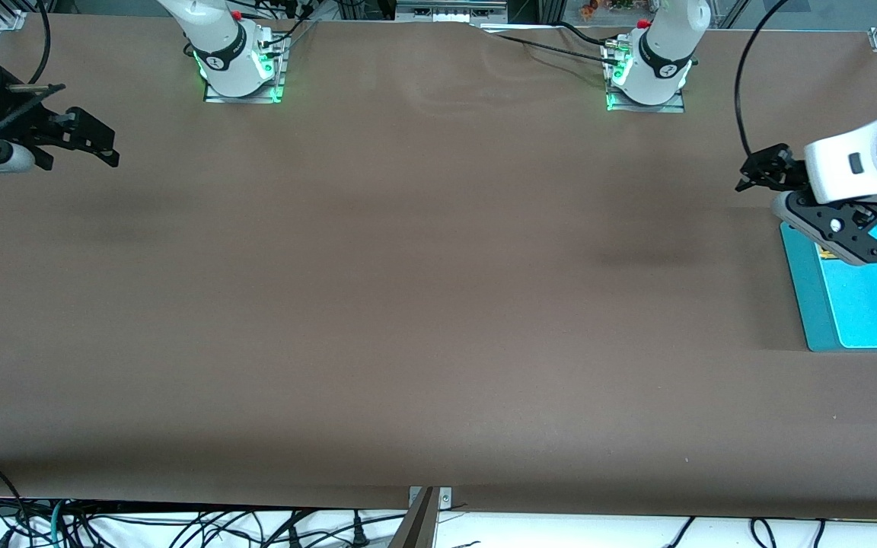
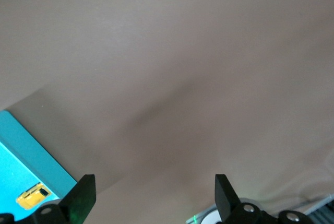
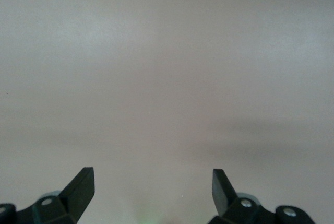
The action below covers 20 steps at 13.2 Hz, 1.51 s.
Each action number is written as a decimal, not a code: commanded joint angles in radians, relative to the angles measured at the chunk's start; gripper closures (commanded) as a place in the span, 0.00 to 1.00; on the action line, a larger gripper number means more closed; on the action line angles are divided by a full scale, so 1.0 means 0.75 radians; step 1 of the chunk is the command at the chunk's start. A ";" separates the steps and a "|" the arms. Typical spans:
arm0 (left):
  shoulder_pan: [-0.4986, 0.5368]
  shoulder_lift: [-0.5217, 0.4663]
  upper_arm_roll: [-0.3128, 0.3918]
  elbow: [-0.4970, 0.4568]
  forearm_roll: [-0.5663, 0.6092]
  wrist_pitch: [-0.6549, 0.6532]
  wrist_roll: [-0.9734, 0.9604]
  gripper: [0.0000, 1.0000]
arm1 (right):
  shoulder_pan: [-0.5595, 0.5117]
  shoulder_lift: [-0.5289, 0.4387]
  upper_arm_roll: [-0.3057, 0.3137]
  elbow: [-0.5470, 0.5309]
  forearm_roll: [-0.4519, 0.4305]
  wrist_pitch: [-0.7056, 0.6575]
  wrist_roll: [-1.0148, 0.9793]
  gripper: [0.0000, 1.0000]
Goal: Wind and store yellow beetle car
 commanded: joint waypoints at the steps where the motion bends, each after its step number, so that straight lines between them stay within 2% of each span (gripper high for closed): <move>1: -0.056 -0.215 0.063 -0.290 -0.025 0.222 -0.263 0.00 | -0.001 0.006 -0.001 0.034 -0.011 -0.034 -0.006 0.00; 2: -0.100 -0.260 0.108 -0.345 -0.004 0.282 -0.378 0.00 | -0.001 0.004 -0.001 0.036 -0.011 -0.034 -0.012 0.00; 4: -0.172 -0.275 0.200 -0.368 0.010 0.293 -0.536 0.00 | -0.001 0.004 -0.001 0.036 -0.013 -0.034 -0.018 0.00; 7: -0.162 -0.259 0.203 -0.336 0.008 0.285 -0.551 0.00 | -0.001 0.004 -0.001 0.036 -0.011 -0.040 -0.018 0.00; 10: -0.158 -0.212 0.196 -0.252 0.004 0.246 -0.555 0.00 | -0.001 0.004 -0.001 0.036 -0.011 -0.044 -0.018 0.00; 20: -0.160 -0.214 0.190 -0.221 0.010 0.182 -0.551 0.00 | -0.004 0.004 -0.007 0.036 0.001 -0.068 -0.031 0.00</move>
